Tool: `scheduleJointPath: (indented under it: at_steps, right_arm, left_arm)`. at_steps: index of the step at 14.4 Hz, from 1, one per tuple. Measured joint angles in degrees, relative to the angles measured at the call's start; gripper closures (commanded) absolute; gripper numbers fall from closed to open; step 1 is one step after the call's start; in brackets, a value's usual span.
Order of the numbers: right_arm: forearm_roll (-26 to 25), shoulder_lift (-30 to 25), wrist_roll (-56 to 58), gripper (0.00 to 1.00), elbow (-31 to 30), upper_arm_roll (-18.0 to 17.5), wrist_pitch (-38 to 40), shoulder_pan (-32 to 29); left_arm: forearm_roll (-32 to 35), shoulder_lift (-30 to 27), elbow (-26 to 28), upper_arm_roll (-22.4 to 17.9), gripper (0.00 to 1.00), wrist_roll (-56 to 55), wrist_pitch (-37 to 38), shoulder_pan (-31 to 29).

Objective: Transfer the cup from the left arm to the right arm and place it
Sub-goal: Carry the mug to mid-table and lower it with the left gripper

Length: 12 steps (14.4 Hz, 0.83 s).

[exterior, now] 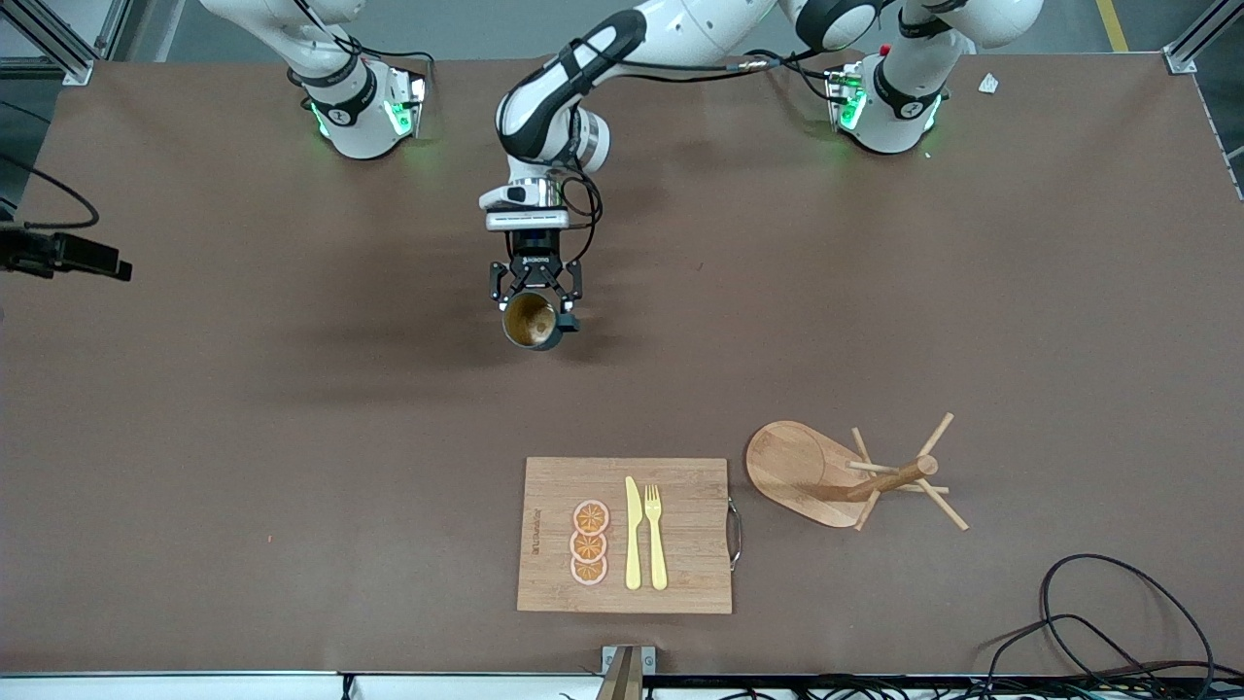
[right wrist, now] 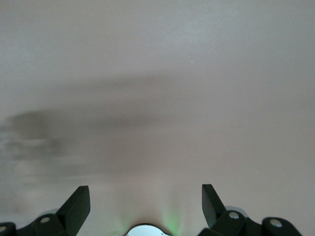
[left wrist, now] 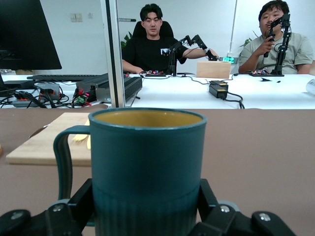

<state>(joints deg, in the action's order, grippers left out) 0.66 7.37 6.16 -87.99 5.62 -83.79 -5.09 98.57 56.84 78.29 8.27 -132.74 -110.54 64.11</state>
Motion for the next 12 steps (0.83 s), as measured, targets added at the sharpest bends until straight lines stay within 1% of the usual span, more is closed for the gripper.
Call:
scheduleJointPath:
  at_steps: [3, 7, 10, 12]
  right_arm:
    - [0.0, 1.0, 0.1, 0.0, 0.0, 0.0, -0.4, -1.1]
    - [0.0, 1.6, -1.2, 0.0, 0.0, 0.0, -1.4, -1.1]
    - [0.2, 2.3, -8.2, 0.0, 0.0, -0.4, -3.4, -0.9]
    - [0.3, 2.6, -14.5, 0.0, 0.0, -0.9, -3.7, 0.3]
  left_arm:
    - [0.7, 2.7, -0.1, -0.6, 0.69, -4.1, 0.9, 1.7]
    - [0.7, 4.6, -0.2, -1.2, 0.69, -7.8, 2.1, 3.9]
    - [0.7, 5.5, -0.2, -1.2, 0.67, -9.8, 2.7, 4.9]
    - [0.7, 5.7, -0.2, -1.0, 0.63, -11.5, 2.7, 5.4]
